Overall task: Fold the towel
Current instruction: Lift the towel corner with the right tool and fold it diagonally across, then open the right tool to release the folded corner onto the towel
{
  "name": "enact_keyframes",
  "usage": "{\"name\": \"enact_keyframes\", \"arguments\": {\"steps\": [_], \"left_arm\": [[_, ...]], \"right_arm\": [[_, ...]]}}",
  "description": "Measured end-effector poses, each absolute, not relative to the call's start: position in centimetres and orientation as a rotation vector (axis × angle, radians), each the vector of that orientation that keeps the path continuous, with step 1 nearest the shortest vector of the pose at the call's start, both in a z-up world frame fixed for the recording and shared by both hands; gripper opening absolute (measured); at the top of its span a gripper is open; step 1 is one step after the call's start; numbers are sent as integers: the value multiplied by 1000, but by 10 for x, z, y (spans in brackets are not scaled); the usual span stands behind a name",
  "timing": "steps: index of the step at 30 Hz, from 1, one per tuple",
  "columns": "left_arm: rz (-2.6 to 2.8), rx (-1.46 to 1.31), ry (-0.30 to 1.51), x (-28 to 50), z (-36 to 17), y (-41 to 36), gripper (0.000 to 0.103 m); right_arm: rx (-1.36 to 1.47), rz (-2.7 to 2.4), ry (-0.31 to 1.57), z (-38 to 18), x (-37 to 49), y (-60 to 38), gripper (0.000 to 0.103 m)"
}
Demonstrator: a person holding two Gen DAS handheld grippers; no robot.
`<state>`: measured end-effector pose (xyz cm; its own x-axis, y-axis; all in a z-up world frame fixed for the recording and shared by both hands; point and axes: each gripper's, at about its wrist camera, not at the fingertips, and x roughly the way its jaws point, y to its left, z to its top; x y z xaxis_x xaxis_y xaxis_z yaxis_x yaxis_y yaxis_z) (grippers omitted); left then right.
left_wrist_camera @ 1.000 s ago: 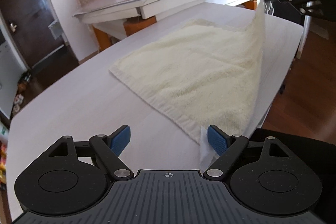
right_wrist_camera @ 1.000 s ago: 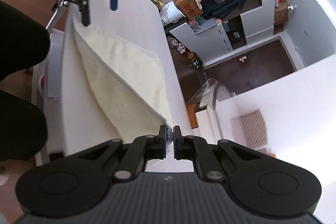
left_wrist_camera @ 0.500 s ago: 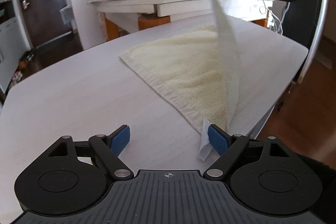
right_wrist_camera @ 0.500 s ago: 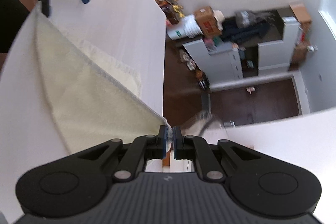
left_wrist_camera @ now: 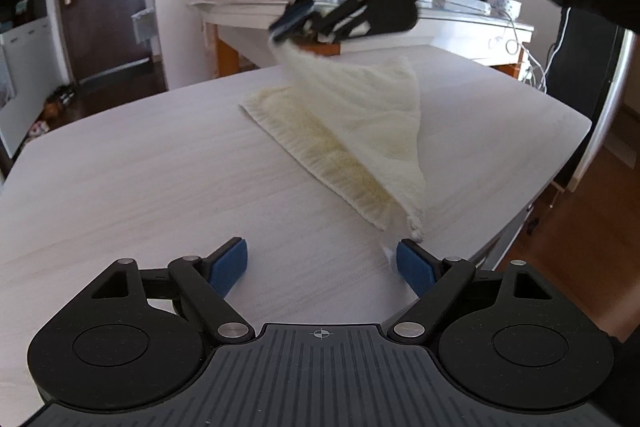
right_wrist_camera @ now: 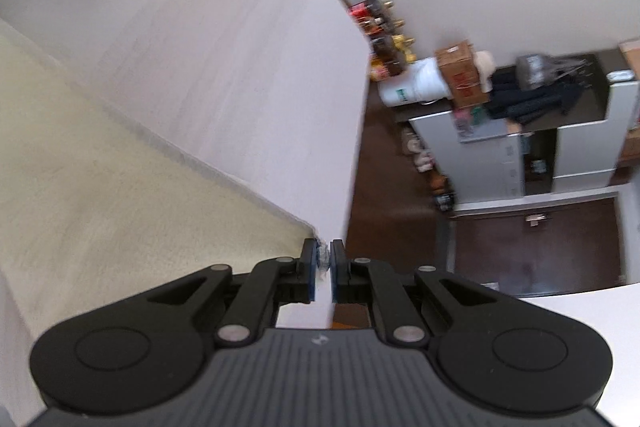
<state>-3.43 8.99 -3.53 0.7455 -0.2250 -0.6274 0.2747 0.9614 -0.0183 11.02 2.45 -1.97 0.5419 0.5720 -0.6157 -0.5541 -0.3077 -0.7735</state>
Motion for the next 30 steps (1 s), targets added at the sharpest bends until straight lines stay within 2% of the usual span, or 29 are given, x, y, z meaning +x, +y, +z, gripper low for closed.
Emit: {"name": "enact_keyframes", "arguments": {"steps": [5,9,14,18,25,30], "left_arm": [[-290,68,676,-34,-35,92,87],[-297,83,679,-34,-35,91,87],[-296,85,683,-35,-34,89,87],[-295,43,673,-38,-28,95,87],[-261,100,643,-25,-7,112,87],[-253,193,608,10,6,127,88]], "right_arm": [[-1494,1160,15,-39,124,41,9],[-1448,1168,19,-42,133,47,26],[-1335,1116,42,-22,141,38,29],[-1167,1033,123,5,144,17,38],[-742,978,333,42,103,-40,39],[-653,1057,352,47,35,-61,39]]}}
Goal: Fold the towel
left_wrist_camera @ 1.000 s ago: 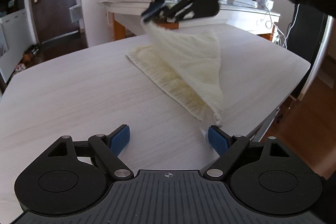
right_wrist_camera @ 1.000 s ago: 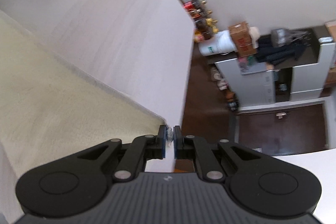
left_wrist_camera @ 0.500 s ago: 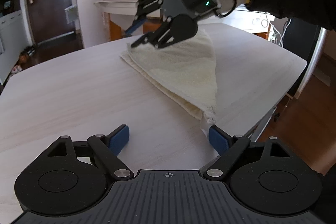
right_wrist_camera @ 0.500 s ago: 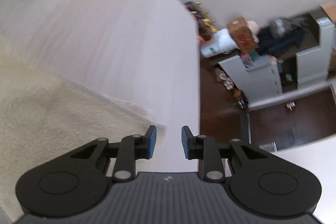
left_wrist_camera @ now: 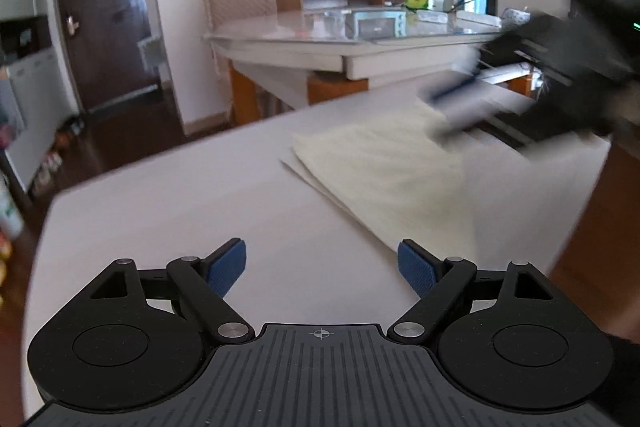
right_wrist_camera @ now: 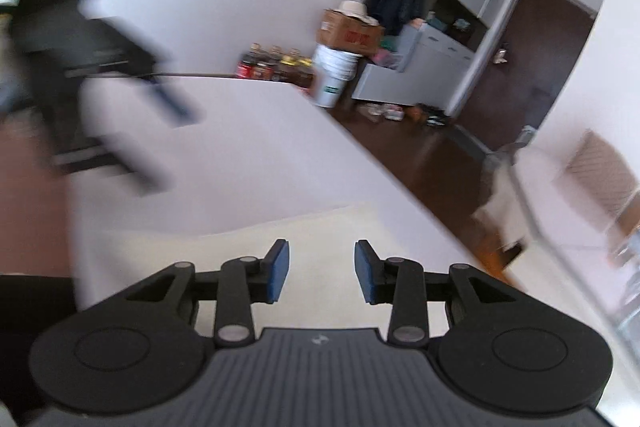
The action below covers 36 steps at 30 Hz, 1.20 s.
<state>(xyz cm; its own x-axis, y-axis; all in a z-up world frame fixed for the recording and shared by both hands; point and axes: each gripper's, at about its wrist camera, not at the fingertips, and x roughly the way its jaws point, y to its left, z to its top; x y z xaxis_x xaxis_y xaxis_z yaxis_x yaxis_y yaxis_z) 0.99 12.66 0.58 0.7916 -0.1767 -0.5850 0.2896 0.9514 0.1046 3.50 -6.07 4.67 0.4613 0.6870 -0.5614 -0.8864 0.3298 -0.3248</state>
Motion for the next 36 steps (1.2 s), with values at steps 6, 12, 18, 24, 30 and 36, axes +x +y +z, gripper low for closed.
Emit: {"name": "enact_keyframes", "arguments": {"steps": [6,12,18,24,30,36], "left_arm": [[-281,247,602,51,14,130,89],[-327,217,599,83,13,132,89],[-336,194,602,100,12,135,89],[-358,206,630,107,10,134,89],[-388,277,709,119,5,126,89],[-416,321,752,137,-1,119,89]], "right_arm": [[-843,1071,270,28,-23,-43,39],[-1036,1081,189,7,-32,-6,39],[-1194,1100,113,-9,-27,21,39],[-1274,1106,61,-22,-22,39,26],[-1225,1143,95,-26,-18,38,11],[-1022,1201,176,3,-19,14,11]]}}
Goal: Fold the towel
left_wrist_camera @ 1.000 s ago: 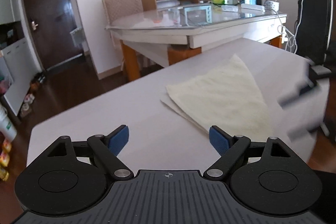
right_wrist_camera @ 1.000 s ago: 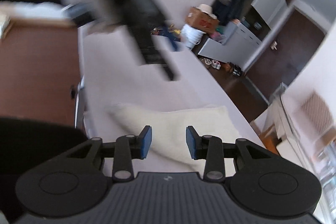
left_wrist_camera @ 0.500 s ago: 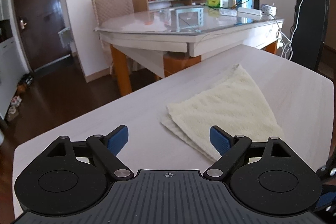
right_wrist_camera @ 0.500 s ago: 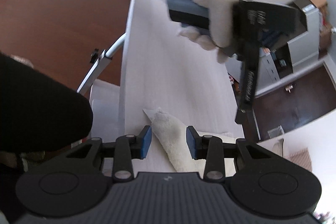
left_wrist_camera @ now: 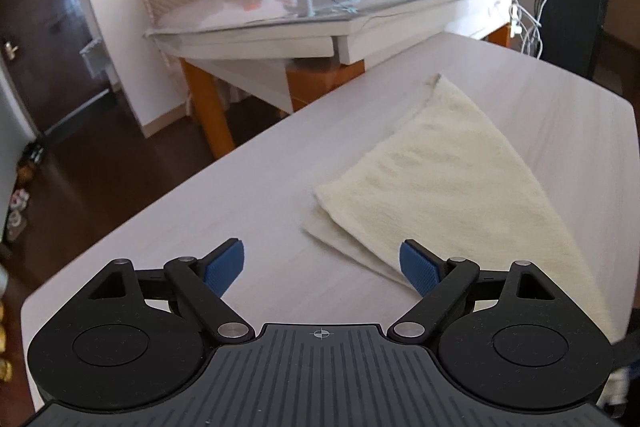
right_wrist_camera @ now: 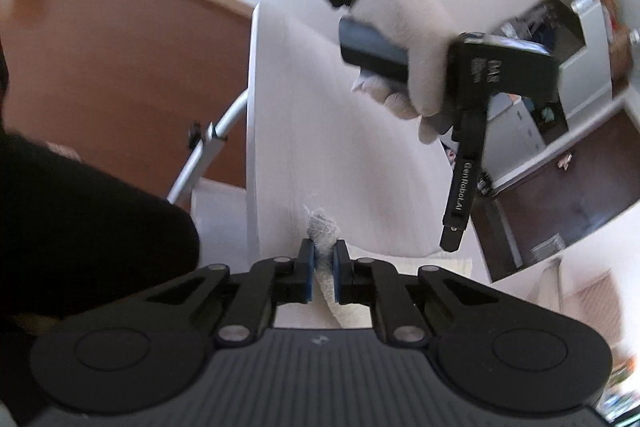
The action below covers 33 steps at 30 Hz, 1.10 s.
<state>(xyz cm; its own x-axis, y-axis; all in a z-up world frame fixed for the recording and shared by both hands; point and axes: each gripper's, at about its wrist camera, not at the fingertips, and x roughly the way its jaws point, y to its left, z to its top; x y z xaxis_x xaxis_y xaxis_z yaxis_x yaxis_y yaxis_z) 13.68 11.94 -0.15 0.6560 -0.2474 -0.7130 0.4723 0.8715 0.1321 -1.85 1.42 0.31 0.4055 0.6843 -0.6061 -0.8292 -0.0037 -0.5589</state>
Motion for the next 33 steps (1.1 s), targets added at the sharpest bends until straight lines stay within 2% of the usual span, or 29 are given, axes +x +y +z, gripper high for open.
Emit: {"name": "enact_keyframes", "arguments": {"steps": [8,10,17,22,27,33], "left_arm": [[-629,362,842,148,5,110,85],[-703,399,853,150,8,107,78],[-885,486,879,157,6,99,74],[-932,543,930,163,-8,87,66],[-969,541,973,168,-11,89,66],[-998,586,1023,172,-7,86,66]], "right_arm": [[-865,1217,247,0,-62,-37,11],[-852,1215,258,1,-65,-42,11],[-755,1186,317,5,-69,-83,11],[-691,1183,356,5,-67,-98,11],[-577,1194,405,15,-57,-113,10],[-310,1186,489,36,-25,-141,10]]}}
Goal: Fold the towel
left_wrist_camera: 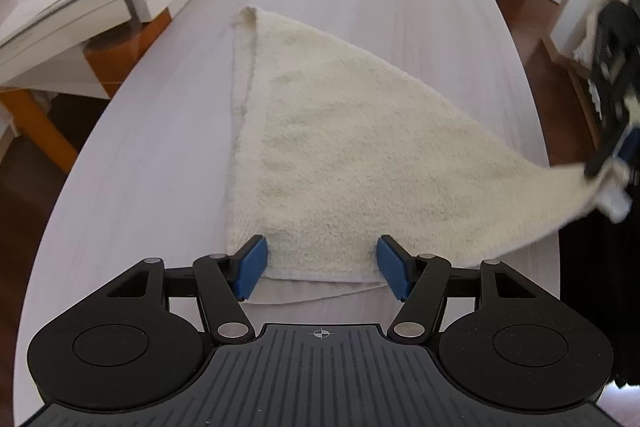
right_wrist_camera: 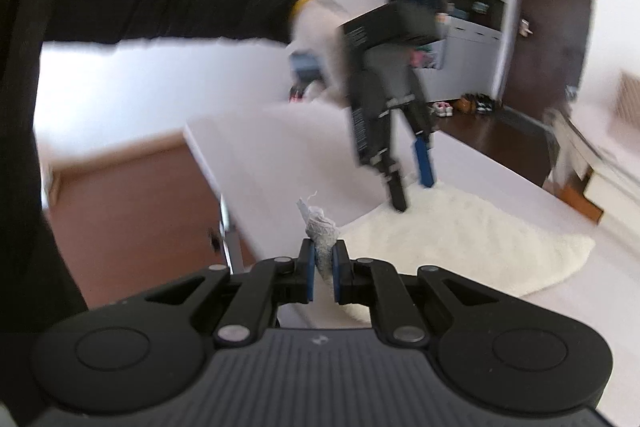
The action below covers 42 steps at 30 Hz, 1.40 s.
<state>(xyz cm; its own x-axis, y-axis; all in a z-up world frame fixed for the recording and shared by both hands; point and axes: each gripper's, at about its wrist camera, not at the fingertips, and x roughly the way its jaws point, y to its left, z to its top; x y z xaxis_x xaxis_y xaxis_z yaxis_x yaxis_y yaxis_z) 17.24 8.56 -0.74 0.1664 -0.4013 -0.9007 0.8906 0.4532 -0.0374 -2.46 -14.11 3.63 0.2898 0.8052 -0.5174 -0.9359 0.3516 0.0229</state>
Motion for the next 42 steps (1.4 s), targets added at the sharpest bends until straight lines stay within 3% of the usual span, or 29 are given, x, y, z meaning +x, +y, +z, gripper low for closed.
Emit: {"name": "enact_keyframes", "arguments": {"steps": [5,16,26,32,36,42], "left_arm": [[-1007,598,1056,175,-6,87,66],[-988,551,1060,174,-5,90,66],[-1008,476,1073,166,-5,95,67],[-1054,453,1113,166,-7,99,73],[-1050,468,1112,161,-8,94,81],[-1022,476,1096,153,-9,90,81]], "right_arm": [[-99,1186,627,51,42,-172,10],[29,1205,820,44,161,-182,10],[129,1232,876,22,189,-186,10],[165,1221,885,14,181,-201,10],[208,1209,845,21,183,-212,10],[221,1173,783,39,197,-218,10]]}}
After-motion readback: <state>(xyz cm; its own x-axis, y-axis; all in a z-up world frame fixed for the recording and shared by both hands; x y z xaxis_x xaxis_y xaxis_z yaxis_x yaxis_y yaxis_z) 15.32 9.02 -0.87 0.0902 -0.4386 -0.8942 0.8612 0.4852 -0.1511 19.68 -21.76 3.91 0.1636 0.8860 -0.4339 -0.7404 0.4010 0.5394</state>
